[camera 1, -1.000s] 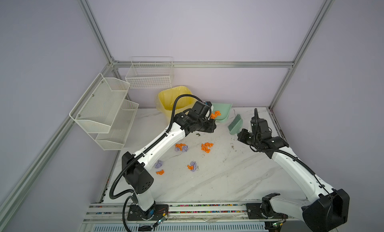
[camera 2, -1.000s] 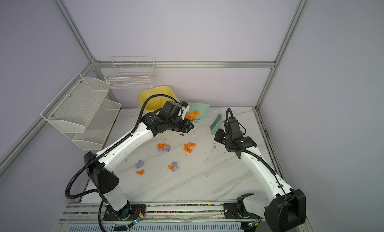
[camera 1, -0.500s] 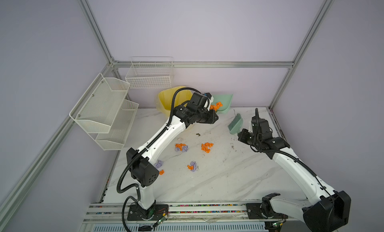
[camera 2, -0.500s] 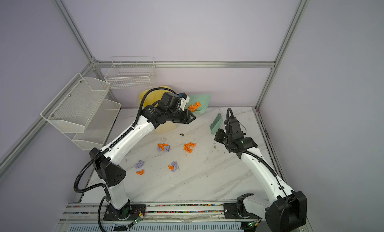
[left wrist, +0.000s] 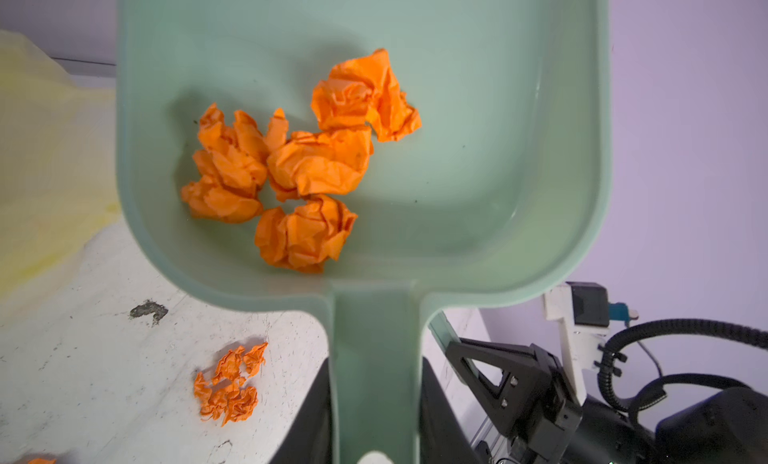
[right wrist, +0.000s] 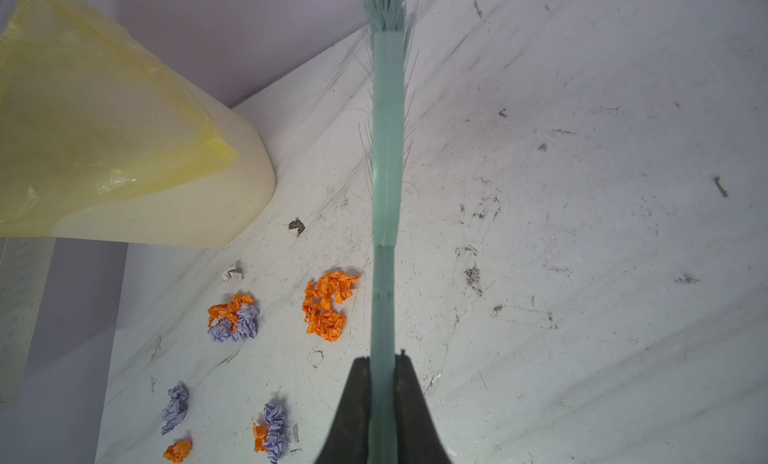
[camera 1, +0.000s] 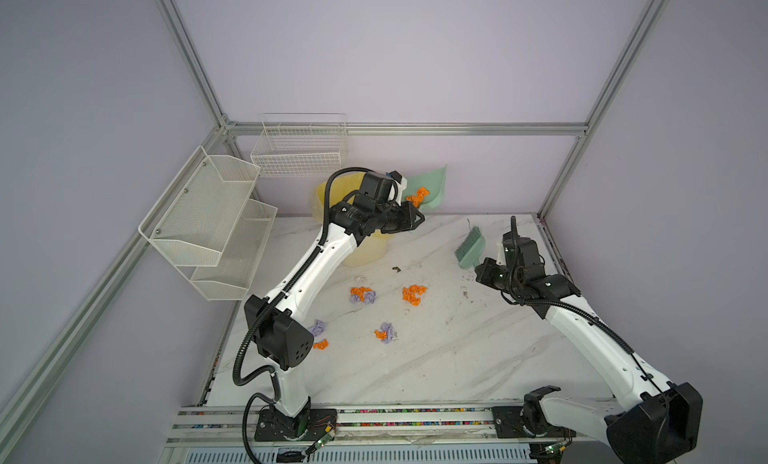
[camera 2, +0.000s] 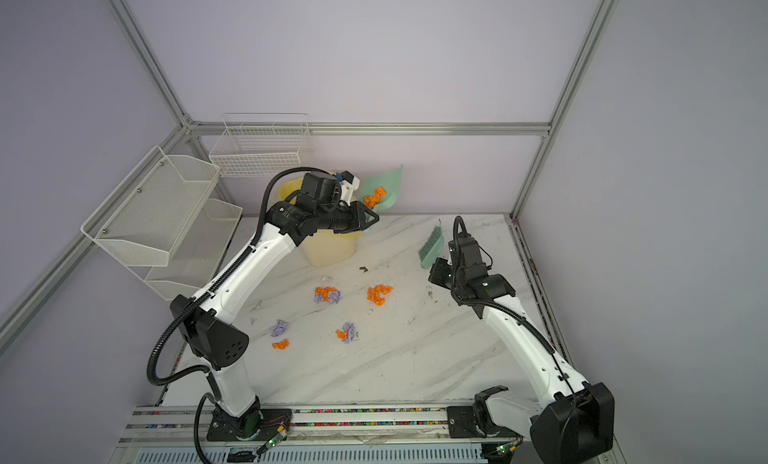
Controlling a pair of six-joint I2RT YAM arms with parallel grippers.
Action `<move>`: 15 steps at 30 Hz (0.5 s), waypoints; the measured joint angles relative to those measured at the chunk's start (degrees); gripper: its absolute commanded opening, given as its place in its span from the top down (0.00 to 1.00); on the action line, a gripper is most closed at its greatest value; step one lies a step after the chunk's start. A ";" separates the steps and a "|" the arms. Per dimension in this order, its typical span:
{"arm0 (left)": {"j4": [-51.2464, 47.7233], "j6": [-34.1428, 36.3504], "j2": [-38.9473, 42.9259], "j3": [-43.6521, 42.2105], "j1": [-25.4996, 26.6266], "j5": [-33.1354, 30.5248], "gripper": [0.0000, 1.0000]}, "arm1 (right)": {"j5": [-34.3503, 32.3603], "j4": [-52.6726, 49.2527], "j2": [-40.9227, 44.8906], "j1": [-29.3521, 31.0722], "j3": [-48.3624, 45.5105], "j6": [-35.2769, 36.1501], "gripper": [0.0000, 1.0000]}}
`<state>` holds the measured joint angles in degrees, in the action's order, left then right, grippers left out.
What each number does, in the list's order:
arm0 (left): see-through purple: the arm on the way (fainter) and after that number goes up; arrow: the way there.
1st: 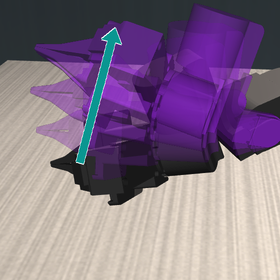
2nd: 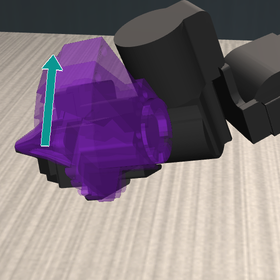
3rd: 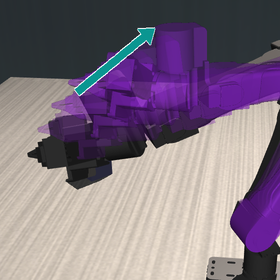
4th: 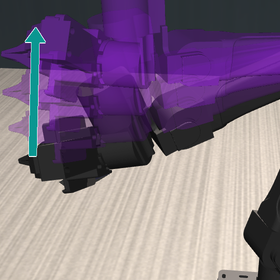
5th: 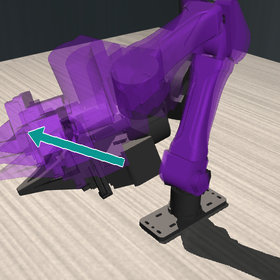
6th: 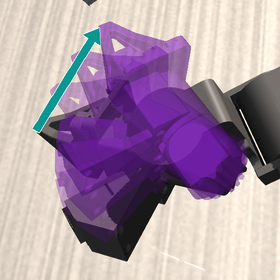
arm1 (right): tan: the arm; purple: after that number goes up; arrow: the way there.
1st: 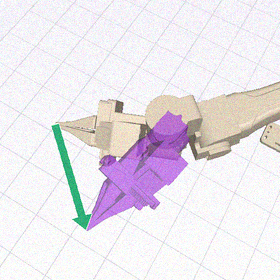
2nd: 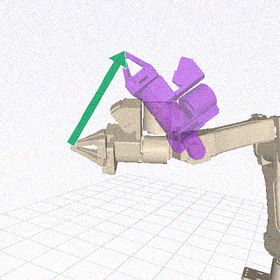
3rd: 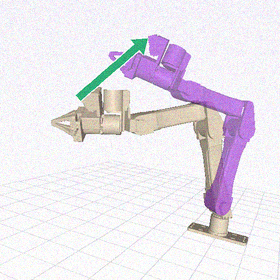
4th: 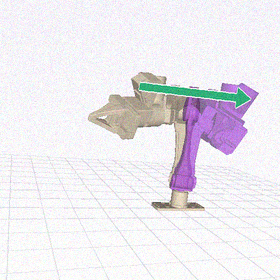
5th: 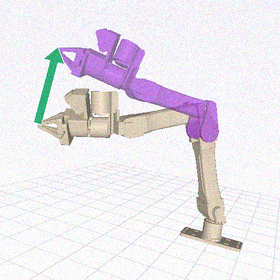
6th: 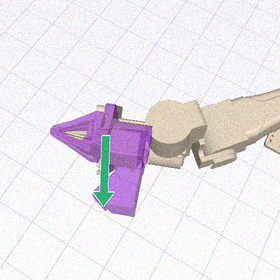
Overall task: Sweep away the paper scraps from the table
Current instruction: 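Tilt the dustpan over the yellow bin with the left gripper to dump scraps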
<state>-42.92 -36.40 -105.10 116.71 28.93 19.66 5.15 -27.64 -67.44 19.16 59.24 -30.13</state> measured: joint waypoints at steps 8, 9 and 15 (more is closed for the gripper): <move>12.39 -8.17 8.74 -11.80 -7.08 6.80 0.88 | 0.31 -0.04 0.00 0.00 0.00 0.00 1.00; 13.77 -9.11 9.31 -13.03 -7.80 7.61 0.88 | 0.33 -0.04 0.00 0.00 0.00 0.00 1.00; 22.47 -15.61 10.36 -20.26 -11.61 12.15 0.88 | 0.42 -0.09 0.24 0.00 0.00 0.00 1.00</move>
<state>-20.45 -52.01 -94.74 96.44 17.32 31.81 5.56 -27.73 -67.20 19.16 59.24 -30.13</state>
